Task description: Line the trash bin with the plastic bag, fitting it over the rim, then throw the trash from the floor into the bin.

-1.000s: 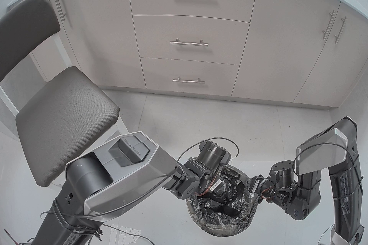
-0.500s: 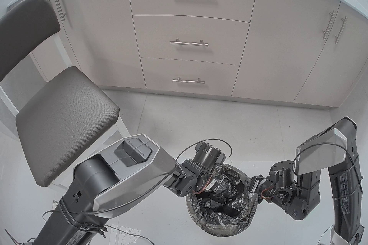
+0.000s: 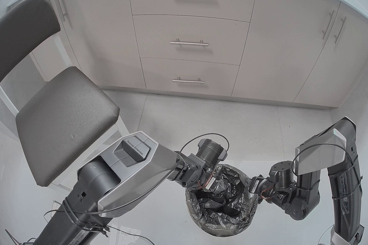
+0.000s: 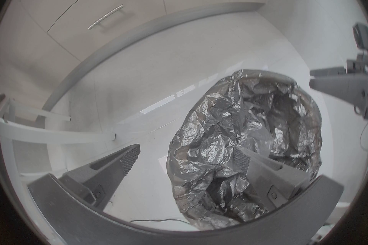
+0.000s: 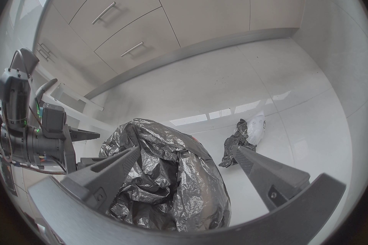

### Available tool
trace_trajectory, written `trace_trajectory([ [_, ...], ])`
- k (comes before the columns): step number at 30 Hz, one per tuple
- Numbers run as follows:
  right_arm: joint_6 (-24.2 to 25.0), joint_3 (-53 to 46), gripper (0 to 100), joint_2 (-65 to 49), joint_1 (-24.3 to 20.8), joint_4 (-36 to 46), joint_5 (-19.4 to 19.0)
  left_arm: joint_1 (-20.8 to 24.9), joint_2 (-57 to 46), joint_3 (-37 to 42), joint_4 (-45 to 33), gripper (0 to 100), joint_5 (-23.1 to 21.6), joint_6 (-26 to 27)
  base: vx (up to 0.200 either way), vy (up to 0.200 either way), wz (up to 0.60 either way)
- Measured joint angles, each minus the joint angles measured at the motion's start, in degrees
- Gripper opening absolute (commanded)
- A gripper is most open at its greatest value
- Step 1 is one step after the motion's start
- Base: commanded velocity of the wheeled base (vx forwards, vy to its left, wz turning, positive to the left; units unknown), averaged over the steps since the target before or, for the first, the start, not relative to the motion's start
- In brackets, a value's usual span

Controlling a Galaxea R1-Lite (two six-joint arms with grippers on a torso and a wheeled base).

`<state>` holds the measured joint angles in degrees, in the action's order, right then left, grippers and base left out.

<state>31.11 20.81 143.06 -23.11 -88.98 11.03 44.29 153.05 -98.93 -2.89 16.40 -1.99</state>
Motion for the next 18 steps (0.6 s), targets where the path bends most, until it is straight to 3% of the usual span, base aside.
trace_trajectory([
  [9,0.0,-0.5,100,-0.2,-0.06,0.0,-0.04,1.68,-2.97,-0.35,-2.19,100,-1.54,-9.58,0.0,0.0,0.0],
  [18,0.06,-1.57,100,-0.85,-0.12,0.0,-0.44,3.94,-15.31,5.41,-6.33,100,-13.31,-20.86,0.0,0.0,0.0],
])
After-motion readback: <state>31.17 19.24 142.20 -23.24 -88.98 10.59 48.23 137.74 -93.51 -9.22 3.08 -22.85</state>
